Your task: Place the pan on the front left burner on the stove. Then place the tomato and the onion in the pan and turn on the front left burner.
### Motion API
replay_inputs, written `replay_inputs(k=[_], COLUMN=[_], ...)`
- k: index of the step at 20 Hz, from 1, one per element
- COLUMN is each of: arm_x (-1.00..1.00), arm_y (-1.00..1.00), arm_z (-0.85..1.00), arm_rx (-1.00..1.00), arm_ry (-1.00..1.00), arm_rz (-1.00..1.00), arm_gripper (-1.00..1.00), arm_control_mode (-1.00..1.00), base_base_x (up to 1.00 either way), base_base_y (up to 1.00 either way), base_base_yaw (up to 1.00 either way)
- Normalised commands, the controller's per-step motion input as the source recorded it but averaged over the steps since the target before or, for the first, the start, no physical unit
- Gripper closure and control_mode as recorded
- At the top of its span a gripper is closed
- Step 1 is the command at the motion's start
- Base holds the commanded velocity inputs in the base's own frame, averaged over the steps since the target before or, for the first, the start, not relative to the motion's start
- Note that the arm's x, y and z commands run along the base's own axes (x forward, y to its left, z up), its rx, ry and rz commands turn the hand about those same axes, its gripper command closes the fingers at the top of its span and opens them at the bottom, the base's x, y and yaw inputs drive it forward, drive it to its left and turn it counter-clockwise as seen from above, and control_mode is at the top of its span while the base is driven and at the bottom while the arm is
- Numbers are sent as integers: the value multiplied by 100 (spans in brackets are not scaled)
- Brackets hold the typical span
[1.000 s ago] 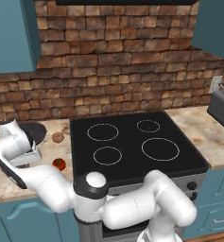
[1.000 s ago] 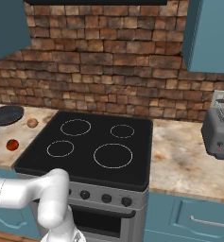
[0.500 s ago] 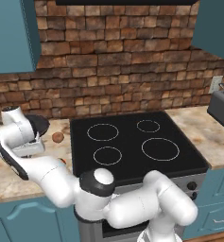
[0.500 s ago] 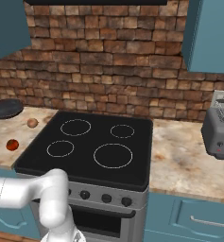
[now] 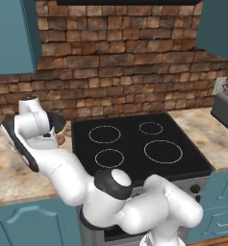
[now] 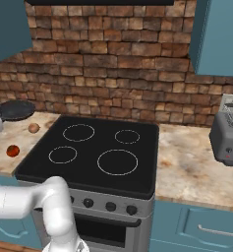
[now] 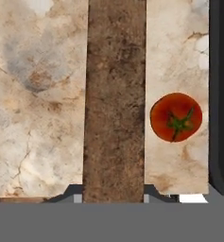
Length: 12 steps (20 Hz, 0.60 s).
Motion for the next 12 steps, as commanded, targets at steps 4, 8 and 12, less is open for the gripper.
replay_inputs(k=[4, 8, 12], arm_x=[-21, -22, -19], arm_y=[-57, -47, -40], arm_z=[18, 4, 0], arm_rx=[7, 5, 2], arm_ry=[0, 0, 0], arm_rz=[-20, -23, -25], arm_gripper=[100, 100, 100], arm_control_mode=[-100, -100, -100], base_base_x=[0, 0, 0], base_base_y=[0, 0, 0], base_base_yaw=[0, 0, 0])
